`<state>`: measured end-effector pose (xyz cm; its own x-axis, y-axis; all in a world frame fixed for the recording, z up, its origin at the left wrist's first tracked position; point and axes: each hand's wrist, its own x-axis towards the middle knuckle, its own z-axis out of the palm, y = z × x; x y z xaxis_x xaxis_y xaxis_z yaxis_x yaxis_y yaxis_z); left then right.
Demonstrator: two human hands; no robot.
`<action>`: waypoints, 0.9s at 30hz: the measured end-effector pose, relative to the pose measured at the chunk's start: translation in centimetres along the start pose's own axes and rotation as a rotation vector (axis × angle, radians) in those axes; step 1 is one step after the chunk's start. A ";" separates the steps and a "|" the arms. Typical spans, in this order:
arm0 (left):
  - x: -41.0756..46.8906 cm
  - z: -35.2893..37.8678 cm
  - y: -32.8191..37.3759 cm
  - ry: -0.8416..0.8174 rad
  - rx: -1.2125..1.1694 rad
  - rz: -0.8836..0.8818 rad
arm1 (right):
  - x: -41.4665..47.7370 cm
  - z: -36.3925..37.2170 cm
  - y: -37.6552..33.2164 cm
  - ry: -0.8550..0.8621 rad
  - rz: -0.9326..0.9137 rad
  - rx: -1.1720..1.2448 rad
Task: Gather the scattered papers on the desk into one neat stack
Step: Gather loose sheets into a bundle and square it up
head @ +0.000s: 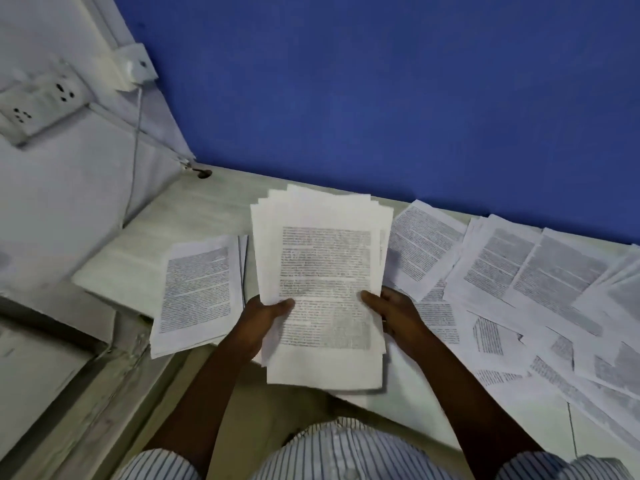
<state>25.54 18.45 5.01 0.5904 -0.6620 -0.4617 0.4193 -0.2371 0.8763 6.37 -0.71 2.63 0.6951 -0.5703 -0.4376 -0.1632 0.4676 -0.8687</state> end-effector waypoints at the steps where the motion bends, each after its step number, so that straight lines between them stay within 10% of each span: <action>1: -0.3 0.3 0.8 0.032 -0.018 0.048 | 0.1 -0.3 -0.2 0.021 0.023 -0.001; 12: -0.4 4.1 5.3 0.047 -0.164 0.372 | 2.4 0.9 -1.3 0.018 0.052 0.676; 27: -1.1 4.9 4.7 0.169 -0.176 0.372 | 3.6 2.9 -2.1 -0.023 -0.016 0.723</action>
<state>23.48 14.61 10.35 0.8218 -0.5503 -0.1478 0.2593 0.1303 0.9570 11.21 -1.78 3.57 0.7095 -0.5703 -0.4140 0.3458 0.7936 -0.5007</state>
